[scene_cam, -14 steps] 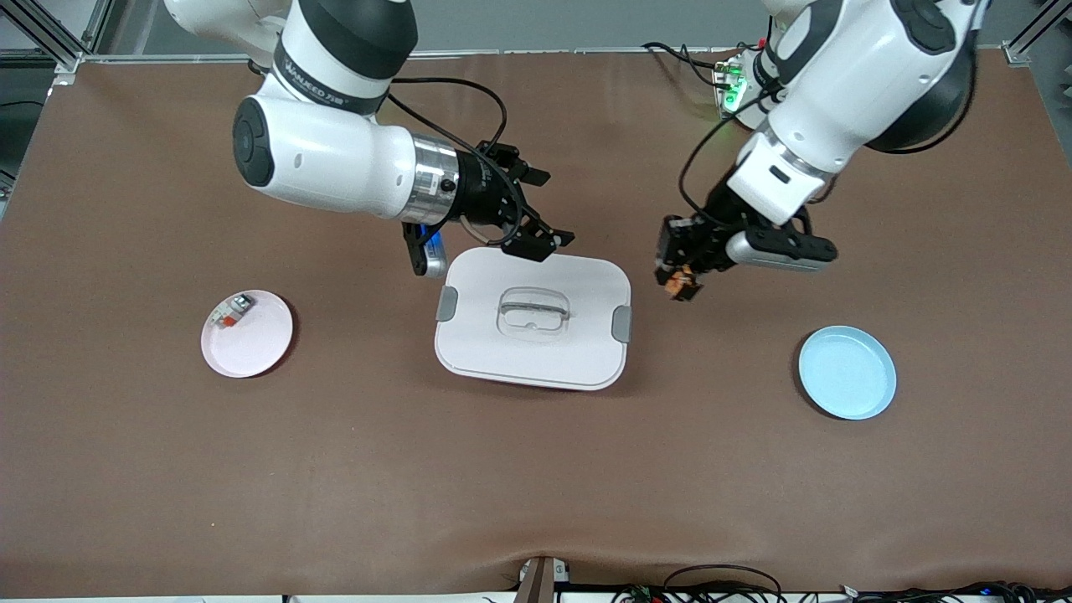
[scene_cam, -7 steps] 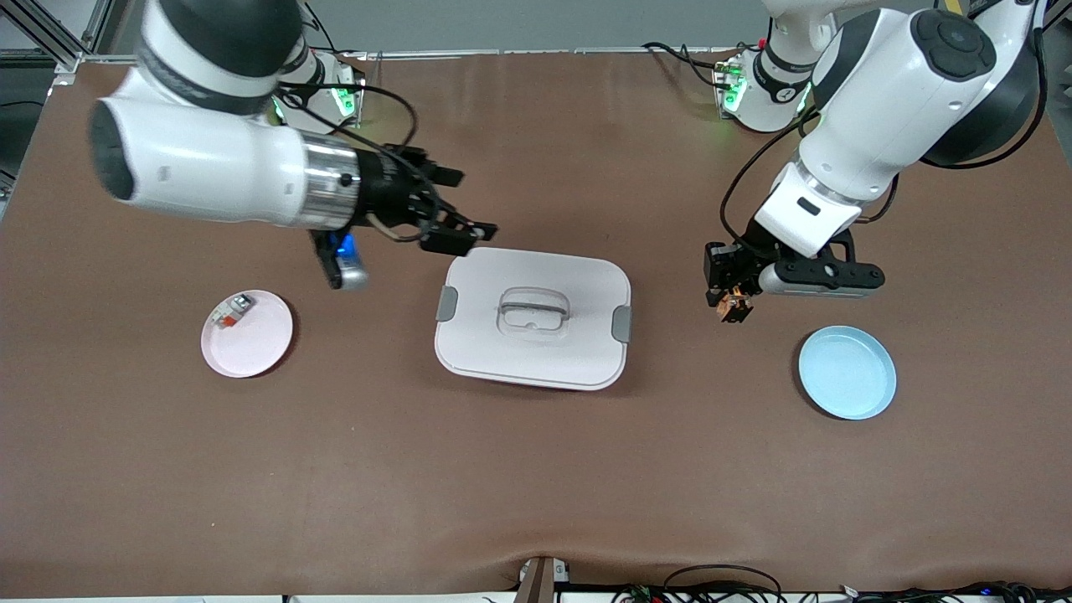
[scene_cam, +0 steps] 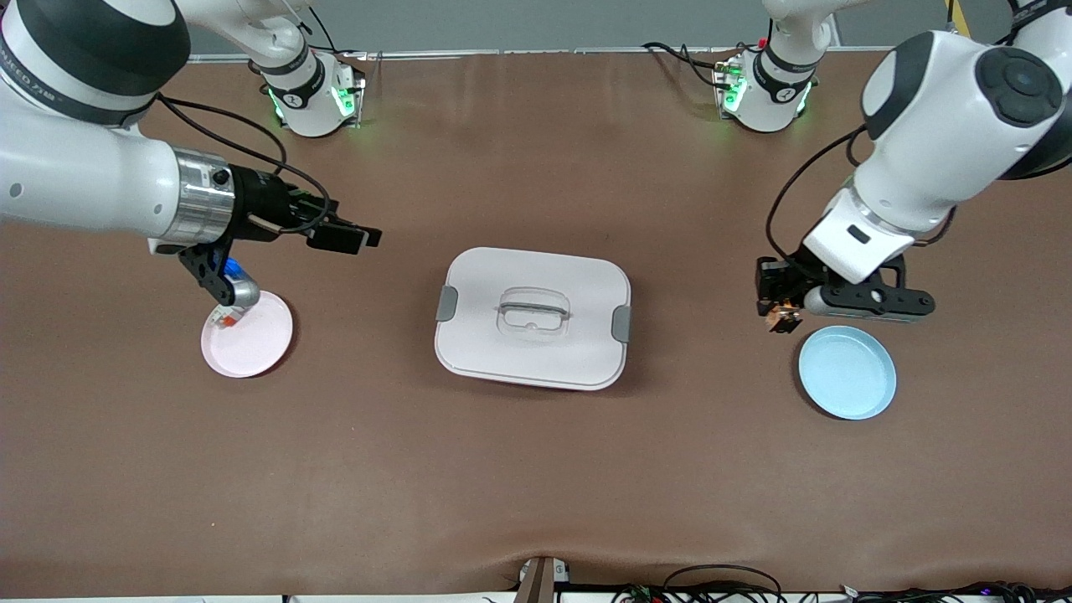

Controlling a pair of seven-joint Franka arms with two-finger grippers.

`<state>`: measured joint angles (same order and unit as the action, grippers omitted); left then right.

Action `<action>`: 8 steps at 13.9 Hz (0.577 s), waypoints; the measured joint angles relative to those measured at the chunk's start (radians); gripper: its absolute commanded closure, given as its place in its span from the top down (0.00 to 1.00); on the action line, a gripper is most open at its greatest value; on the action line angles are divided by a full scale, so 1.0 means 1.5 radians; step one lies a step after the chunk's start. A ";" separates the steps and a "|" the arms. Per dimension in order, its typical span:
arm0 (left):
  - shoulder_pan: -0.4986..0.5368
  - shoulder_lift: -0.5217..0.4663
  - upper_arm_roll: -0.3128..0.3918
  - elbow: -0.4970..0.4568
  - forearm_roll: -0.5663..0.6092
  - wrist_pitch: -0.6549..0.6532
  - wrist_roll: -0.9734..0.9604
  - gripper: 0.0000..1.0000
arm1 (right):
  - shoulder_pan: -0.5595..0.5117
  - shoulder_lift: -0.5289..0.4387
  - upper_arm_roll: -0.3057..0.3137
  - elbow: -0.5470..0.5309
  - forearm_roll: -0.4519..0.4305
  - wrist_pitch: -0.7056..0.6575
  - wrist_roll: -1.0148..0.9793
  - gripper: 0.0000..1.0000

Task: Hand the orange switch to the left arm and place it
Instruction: 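Carry the switch toward the blue plate while the right gripper withdraws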

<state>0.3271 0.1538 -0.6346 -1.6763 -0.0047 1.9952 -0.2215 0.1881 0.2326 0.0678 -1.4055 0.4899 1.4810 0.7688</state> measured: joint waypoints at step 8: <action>0.100 0.001 0.001 0.033 0.012 -0.105 0.223 0.00 | -0.086 -0.027 -0.001 -0.055 -0.215 0.025 -0.334 1.00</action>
<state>0.4777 0.1554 -0.6326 -1.6268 0.0136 1.8378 0.1129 0.0593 0.1915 0.0659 -1.4879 0.1667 1.5190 0.2685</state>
